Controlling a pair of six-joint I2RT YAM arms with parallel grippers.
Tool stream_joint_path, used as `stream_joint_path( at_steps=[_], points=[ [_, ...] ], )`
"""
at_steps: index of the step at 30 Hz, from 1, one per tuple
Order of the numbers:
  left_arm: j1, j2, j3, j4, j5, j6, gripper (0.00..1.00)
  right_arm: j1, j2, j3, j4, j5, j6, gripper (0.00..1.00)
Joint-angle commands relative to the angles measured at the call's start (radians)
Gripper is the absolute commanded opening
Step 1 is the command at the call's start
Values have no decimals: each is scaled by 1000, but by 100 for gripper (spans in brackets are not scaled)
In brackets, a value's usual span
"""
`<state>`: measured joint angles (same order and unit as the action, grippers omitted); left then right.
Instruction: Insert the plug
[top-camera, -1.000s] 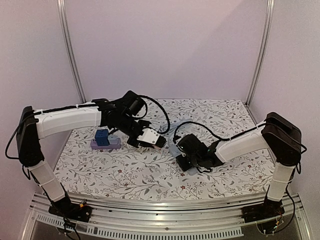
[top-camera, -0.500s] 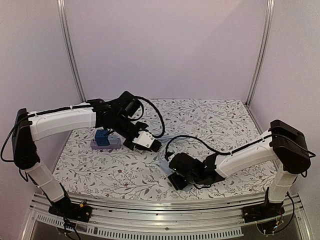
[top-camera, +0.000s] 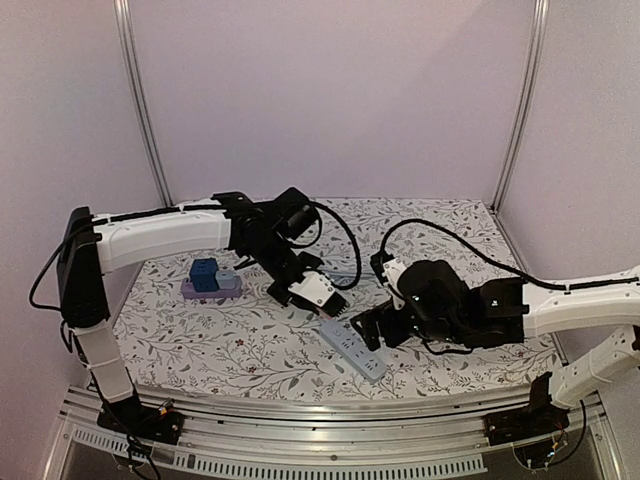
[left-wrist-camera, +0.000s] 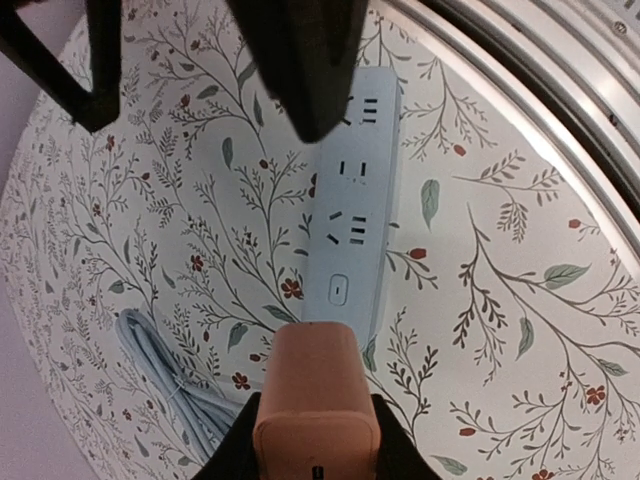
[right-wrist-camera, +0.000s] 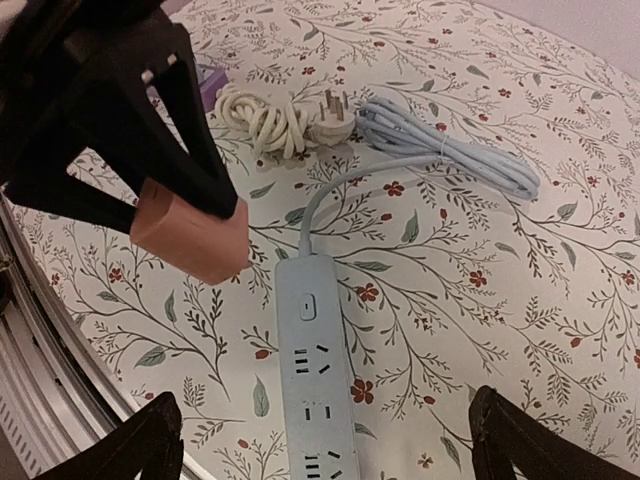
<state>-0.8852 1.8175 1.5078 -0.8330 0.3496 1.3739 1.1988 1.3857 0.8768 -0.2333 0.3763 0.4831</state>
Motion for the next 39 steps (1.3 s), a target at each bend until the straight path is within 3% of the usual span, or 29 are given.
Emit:
stream_joint_path(
  at_steps=[1,10,24,39],
  points=[
    [-45,69,80,-130,18,29,0,-49,-190,-74,-102,58,52,99],
    [-114,165,146,-195,10,22,0,-101,-392,-173,-173,131,109,99],
    [-146,329,296,-244,-68,22,0,-101,-323,-173,-160,145,99,99],
    [-152,381,346,-251,-73,25,0,-102,-347,-187,-150,136,97,99]
  ],
)
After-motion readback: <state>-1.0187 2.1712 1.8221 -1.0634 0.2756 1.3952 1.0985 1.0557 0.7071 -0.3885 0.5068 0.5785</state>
